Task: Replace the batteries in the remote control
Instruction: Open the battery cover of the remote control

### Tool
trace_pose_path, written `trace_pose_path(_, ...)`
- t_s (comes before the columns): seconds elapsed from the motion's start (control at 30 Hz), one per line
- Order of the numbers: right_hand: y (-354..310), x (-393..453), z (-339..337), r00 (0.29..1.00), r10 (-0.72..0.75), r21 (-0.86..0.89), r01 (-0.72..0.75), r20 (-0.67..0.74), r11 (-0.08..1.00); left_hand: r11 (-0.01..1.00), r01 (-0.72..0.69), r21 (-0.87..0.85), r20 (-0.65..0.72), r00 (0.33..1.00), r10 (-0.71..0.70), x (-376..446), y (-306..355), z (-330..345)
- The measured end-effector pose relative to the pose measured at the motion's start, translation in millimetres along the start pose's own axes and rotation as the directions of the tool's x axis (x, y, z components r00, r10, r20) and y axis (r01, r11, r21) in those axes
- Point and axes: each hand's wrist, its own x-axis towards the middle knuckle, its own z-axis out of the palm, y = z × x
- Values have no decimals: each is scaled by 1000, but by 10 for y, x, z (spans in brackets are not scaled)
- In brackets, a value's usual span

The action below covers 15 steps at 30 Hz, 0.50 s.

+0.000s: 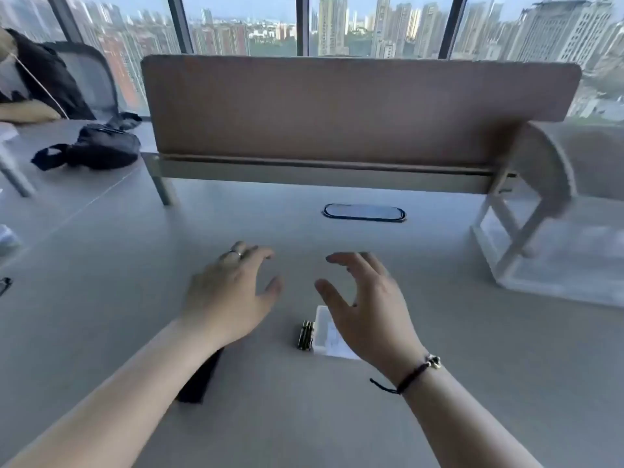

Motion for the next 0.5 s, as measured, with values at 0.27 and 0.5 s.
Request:
trace_pose_path(0.27,161,-608,415,955,-268,-306,219,-127,927,910,146,389,187,954,-234,-541,-270,264)
trace_pose_path(0.5,237,-676,487,959,-283,-381,251,-29,890,896,206,393,111,957,-268,-554,-280,479)
